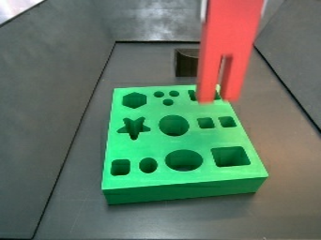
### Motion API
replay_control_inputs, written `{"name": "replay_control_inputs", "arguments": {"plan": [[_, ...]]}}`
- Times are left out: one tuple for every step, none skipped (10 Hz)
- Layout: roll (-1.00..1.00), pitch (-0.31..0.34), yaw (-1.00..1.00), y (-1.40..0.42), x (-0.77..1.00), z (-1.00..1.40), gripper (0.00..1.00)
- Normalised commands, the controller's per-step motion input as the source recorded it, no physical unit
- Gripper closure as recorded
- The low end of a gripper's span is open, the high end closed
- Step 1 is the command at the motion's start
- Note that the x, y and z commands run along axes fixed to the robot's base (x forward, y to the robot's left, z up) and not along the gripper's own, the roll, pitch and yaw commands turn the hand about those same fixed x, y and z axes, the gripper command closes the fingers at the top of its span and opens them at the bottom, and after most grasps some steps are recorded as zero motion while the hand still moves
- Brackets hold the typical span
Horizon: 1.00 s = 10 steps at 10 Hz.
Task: Pick up the double-square object. Move up. Place the double-square object on the fixture. Regrasp the double-square object. Move to above the board. Insert the double-square object.
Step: Insert the double-square object.
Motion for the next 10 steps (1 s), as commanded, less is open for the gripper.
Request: {"name": "replay_control_inputs", "arguments": {"plan": [[0.28, -0.034, -0.24, -0.33, 0.69, -0.67, 1.00], [0.06, 0.000, 0.00, 0.00, 0.00, 0.00, 1.00], [0.16, 0.000, 0.03, 0.00, 0.17, -0.32, 1.00], [0.23, -0.106, 0.00, 0.00, 0.12, -0.60, 1.00], [0.10, -0.080, 0.03, 0.00, 0.07, -0.27, 1.00], [0.00, 0.000, 0.00, 0.00, 0.00, 0.00, 1.00], [0.12, -0.036, 0.05, 0.00, 0.00, -0.45, 1.00], [0.21, -0.123, 0.07, 0.03, -0.25, -0.66, 1.00], [0.18, -0.117, 0.00, 0.00, -0.43, -0.60, 1.00], [0.27, 0.000, 0.03, -0.15, 0.00, -0.65, 1.00]]}}
